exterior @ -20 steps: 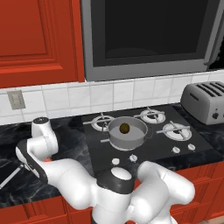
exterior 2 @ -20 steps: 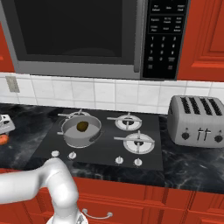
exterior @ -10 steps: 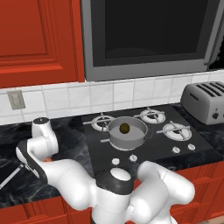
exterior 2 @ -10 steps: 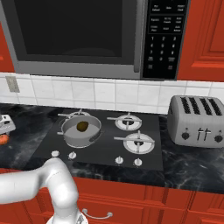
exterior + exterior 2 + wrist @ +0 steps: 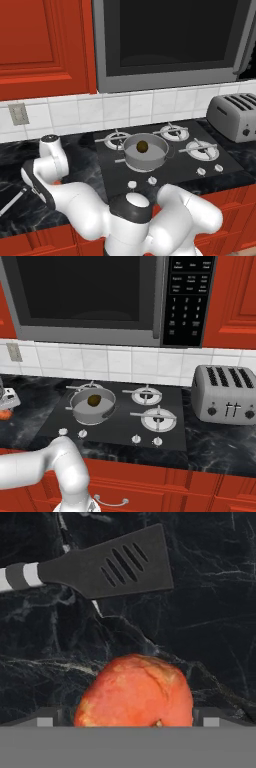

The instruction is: Put the squash and avocado in the pot. Retrieve the spatula and lightly stir the vegetables in the pot.

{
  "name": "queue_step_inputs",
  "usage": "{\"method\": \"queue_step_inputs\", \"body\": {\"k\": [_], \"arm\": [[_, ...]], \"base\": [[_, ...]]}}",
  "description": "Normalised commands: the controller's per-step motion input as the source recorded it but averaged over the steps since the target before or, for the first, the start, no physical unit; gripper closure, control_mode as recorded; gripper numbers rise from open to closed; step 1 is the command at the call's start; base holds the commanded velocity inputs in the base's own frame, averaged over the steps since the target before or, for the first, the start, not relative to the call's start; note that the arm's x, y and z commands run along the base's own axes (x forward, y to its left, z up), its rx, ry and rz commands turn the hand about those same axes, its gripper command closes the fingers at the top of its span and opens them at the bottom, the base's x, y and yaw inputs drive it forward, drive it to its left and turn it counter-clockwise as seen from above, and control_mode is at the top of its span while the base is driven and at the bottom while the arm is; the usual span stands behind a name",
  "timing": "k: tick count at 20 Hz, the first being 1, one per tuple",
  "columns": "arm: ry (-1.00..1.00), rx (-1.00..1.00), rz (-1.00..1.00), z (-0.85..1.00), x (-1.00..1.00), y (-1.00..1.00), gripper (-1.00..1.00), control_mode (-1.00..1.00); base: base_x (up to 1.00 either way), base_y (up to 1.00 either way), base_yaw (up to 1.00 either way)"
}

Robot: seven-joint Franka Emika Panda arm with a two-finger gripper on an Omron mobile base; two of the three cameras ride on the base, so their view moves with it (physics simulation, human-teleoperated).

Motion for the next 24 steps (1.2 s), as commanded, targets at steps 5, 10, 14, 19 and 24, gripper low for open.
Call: {"method": "queue_step_inputs", "body": {"k": [5, 10, 14, 19, 24], "arm": [[0.0, 0.0, -0.01, -0.1, 0.0, -0.01, -1.0, -1.0], [0.0, 0.0, 0.0, 0.0, 0.0, 0.0, -1.0, -1.0], [0.0, 0.0, 0.0, -0.05, 0.0, 0.0, -1.0, -1.0], [0.0, 0.0, 0.0, -0.16, 0.0, 0.0, 1.0, -1.0], [0.0, 0.0, 0.0, -0.09, 0.0, 0.0, 1.0, -1.0]], "base": [[0.0, 0.0, 0.0], [0.0, 0.0, 0.0], [0.0, 0.0, 0.0], [0.0, 0.0, 0.0], [0.0, 0.0, 0.0]]}}
